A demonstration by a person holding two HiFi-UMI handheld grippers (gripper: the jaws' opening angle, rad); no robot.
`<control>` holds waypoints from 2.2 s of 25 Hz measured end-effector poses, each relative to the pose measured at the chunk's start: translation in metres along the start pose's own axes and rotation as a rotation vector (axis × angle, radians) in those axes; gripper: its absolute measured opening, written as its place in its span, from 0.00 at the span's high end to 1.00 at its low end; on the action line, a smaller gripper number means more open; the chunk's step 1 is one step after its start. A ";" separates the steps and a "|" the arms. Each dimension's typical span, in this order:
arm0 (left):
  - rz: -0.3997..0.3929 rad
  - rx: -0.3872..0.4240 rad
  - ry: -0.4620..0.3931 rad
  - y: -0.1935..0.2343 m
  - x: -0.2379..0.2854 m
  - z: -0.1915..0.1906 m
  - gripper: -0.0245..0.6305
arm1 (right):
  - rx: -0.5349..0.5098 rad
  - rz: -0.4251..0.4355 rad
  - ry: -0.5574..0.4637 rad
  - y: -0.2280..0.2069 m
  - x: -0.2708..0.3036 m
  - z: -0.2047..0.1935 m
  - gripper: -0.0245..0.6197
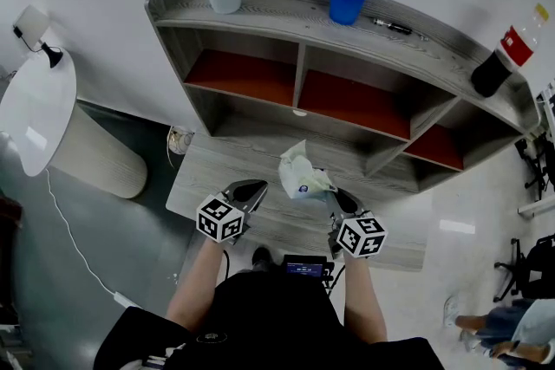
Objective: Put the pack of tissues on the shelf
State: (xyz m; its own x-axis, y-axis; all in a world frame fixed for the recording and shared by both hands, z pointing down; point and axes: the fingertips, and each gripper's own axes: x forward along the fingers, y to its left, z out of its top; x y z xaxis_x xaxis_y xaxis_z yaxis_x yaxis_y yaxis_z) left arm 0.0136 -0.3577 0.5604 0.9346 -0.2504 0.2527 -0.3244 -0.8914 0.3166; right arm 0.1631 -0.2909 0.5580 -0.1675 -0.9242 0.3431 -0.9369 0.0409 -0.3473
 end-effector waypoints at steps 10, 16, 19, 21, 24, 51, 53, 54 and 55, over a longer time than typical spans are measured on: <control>0.046 -0.069 -0.038 -0.004 -0.002 0.000 0.96 | 0.015 0.041 0.002 -0.007 -0.003 -0.002 0.92; 0.065 -0.044 -0.026 -0.014 0.006 0.003 0.96 | 0.020 0.073 0.012 -0.018 0.005 0.000 0.92; 0.065 -0.028 -0.023 -0.015 0.010 0.005 0.96 | 0.004 0.091 0.028 -0.019 0.014 0.000 0.92; 0.065 -0.020 -0.020 -0.012 0.012 0.006 0.96 | -0.009 0.096 0.037 -0.019 0.020 0.001 0.92; 0.066 -0.004 -0.015 -0.005 0.016 0.009 0.96 | -0.030 0.101 0.043 -0.021 0.034 0.004 0.92; 0.149 0.038 -0.012 0.093 0.055 -0.015 0.96 | -0.094 -0.048 0.115 -0.052 0.183 -0.034 0.92; 0.148 0.034 -0.011 0.098 0.055 -0.019 0.96 | -0.101 -0.068 0.118 -0.056 0.193 -0.038 0.92; 0.147 0.033 -0.011 0.100 0.055 -0.020 0.96 | -0.103 -0.079 0.119 -0.059 0.198 -0.040 0.92; 0.145 0.032 -0.010 0.102 0.055 -0.022 0.96 | -0.104 -0.090 0.120 -0.061 0.202 -0.042 0.92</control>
State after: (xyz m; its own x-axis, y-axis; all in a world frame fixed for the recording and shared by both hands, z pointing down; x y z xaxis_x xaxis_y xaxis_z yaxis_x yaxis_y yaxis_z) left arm 0.0290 -0.4541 0.6271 0.8796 -0.3814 0.2843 -0.4518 -0.8569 0.2482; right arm 0.1740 -0.4644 0.6851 -0.1116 -0.8742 0.4726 -0.9754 0.0055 -0.2202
